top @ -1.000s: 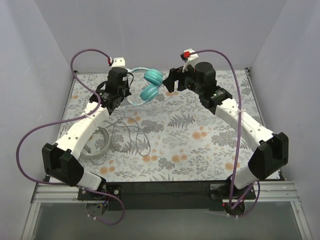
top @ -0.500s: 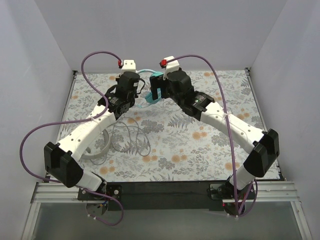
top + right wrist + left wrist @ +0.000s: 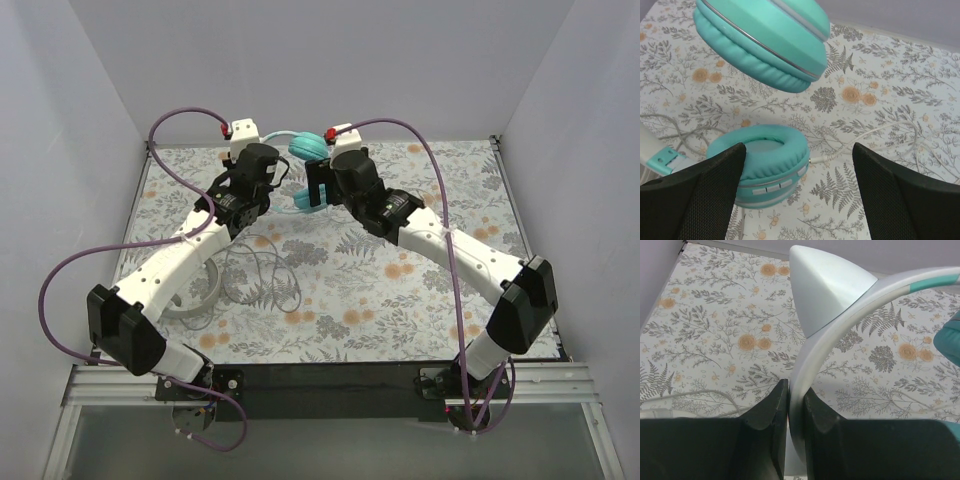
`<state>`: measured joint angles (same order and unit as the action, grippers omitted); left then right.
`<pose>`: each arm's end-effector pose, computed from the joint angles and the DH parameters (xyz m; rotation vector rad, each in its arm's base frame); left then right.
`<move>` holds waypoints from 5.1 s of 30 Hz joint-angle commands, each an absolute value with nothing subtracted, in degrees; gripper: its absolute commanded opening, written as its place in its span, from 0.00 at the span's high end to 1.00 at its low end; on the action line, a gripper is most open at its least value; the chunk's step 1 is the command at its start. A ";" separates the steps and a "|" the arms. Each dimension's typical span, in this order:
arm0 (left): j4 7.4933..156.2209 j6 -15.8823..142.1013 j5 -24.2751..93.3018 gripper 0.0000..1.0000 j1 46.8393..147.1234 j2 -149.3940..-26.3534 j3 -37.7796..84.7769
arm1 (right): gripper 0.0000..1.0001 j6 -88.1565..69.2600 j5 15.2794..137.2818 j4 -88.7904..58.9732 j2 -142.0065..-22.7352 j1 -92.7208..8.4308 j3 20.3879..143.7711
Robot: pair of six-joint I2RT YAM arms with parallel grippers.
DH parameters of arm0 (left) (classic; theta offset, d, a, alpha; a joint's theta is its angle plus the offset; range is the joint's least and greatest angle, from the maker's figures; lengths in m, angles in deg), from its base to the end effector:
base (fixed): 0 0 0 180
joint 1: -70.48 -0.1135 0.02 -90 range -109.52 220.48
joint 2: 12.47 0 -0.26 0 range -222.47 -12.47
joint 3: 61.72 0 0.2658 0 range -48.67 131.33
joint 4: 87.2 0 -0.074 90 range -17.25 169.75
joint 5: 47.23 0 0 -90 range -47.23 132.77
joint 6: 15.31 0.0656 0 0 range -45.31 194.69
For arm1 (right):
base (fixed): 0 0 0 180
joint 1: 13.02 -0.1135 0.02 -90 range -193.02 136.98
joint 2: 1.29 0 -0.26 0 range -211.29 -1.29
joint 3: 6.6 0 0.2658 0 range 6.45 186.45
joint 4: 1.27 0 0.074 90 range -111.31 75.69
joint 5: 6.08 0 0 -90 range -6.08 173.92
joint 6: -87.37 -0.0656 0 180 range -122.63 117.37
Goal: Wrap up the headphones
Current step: Wrap the headphone cable with the right arm
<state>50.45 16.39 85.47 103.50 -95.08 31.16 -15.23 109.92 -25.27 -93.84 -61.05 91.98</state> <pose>0.3191 -0.1543 0.3538 -0.8317 1.7962 -0.2372 0.3038 0.2948 0.3601 -0.2653 1.8440 0.3080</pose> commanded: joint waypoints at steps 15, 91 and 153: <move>55.50 14.66 79.42 1.00 103.35 -89.81 34.65 | 0.05 -8.87 106.63 -26.62 -82.52 -56.36 93.37; 37.39 -1.60 68.44 1.00 103.27 -83.13 66.90 | 0.50 -8.70 87.79 36.93 -84.26 -39.74 53.03; 72.46 18.97 62.46 1.00 100.01 -84.62 19.01 | 0.99 15.65 93.77 -67.31 -91.89 -82.19 129.92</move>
<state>68.07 20.74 64.25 99.98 -86.49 18.64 14.38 97.77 -67.41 -90.94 -82.12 125.55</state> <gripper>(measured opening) 0.121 0.019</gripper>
